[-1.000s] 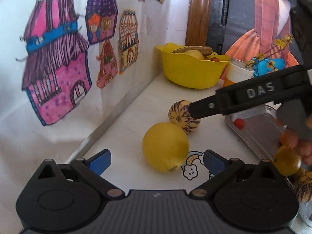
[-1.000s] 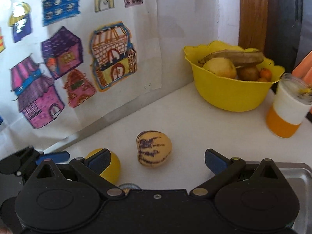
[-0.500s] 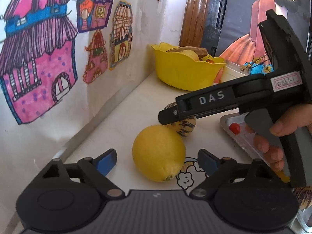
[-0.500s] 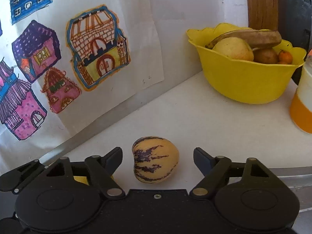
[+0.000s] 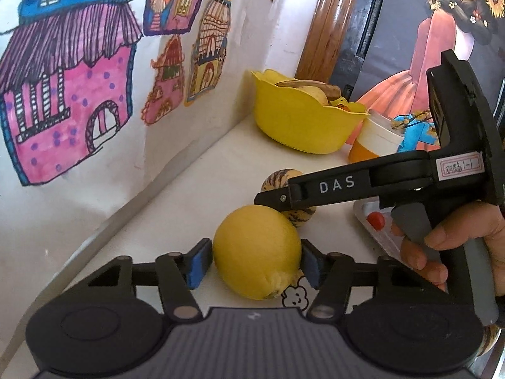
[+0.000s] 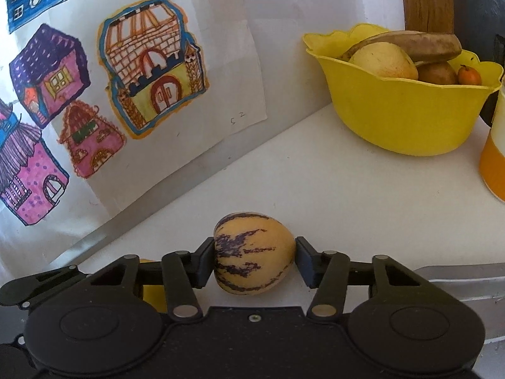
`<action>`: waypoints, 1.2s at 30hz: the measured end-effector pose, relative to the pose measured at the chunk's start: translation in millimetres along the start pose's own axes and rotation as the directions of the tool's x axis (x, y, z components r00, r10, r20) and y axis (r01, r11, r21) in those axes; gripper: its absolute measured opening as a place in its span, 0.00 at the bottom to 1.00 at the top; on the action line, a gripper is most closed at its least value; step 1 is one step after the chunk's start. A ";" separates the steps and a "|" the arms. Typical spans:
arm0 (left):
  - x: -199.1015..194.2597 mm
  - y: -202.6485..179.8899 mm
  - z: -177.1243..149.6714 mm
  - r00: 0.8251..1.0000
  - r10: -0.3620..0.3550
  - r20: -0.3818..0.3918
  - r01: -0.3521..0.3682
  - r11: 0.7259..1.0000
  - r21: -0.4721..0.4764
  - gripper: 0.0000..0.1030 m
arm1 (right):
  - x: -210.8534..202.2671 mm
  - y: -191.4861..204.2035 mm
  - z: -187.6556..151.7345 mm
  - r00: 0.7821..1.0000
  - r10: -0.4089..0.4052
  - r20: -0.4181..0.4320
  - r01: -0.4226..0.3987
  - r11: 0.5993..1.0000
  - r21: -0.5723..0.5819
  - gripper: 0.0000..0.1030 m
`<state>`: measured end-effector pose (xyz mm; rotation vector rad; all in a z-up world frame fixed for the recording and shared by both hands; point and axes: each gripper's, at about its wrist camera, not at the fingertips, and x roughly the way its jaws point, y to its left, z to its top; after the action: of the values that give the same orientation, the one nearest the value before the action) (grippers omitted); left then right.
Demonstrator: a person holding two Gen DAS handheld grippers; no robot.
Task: Organize fruits
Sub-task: 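Carry the lemon with the left tool onto the tray while the right tool sets the melon there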
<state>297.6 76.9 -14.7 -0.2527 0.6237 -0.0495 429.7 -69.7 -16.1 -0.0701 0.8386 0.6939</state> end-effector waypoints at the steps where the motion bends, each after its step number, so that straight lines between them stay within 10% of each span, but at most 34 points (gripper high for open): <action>1: 0.7 0.0 0.4 1.000 -0.002 0.000 0.002 1.000 -0.001 0.59 | -1.0 0.0 -0.5 1.000 0.000 0.001 0.000 1.000 0.002 0.53; 36: -1.9 -47.3 1.0 0.994 -0.088 -0.067 0.081 0.992 -0.096 0.58 | -127.7 -65.1 -36.3 0.993 -0.064 0.103 0.054 0.994 0.097 0.52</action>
<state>298.1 31.6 -1.1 -0.3689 0.6866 -0.1115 385.0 -200.8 35.7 0.0260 0.7630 0.5965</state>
